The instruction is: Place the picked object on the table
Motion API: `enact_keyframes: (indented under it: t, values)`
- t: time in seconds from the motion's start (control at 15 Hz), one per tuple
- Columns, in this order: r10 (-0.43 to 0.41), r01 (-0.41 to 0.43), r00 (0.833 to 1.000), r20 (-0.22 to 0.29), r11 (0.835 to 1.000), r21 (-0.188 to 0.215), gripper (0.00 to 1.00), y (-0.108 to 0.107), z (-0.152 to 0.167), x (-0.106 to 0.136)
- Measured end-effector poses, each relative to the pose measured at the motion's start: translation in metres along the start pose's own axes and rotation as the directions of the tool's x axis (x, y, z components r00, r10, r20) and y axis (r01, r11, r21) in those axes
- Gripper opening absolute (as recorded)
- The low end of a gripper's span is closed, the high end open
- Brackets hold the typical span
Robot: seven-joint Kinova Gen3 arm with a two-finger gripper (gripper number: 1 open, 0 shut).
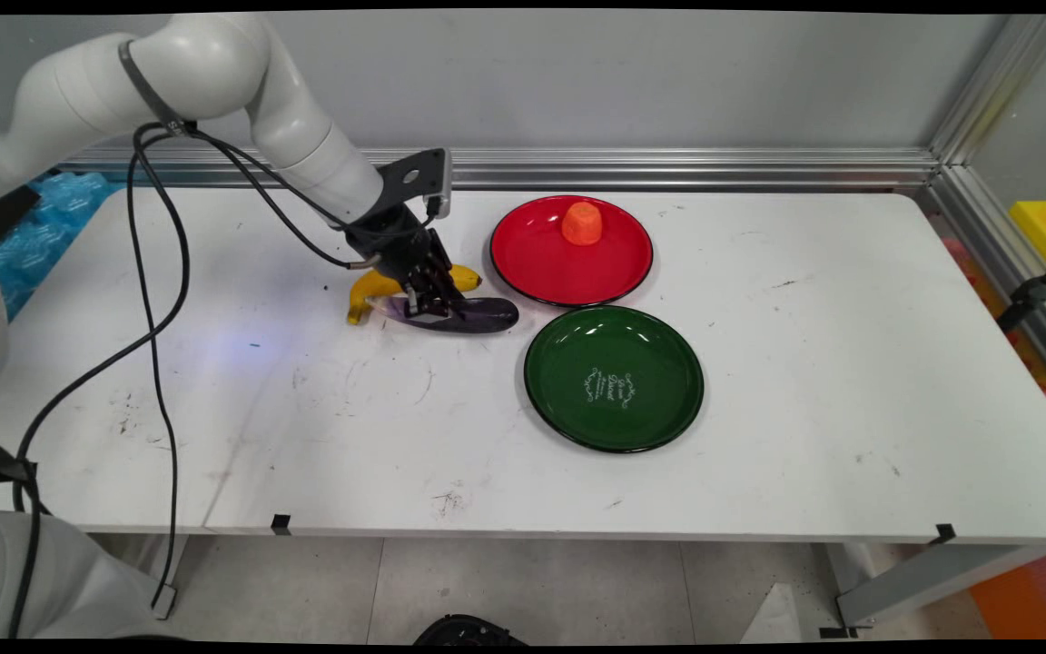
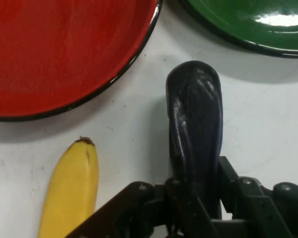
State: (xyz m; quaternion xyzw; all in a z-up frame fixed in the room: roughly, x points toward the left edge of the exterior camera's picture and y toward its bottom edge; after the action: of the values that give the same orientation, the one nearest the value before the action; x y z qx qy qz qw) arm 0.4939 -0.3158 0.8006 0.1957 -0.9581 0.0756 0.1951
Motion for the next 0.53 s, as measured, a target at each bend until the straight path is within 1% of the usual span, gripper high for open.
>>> enact_keyframes:
  t: [0.33, 0.4, 0.53]
  values:
    - [-0.014, 0.014, 1.000, -0.006, 1.000, -0.001, 0.00, -0.003, 0.009, -0.004]
    - [-0.016, 0.016, 1.000, -0.008, 1.000, -0.002, 1.00, -0.003, 0.011, -0.004]
    - [-0.021, 0.021, 1.000, -0.012, 1.000, -0.004, 1.00, -0.004, 0.014, -0.005]
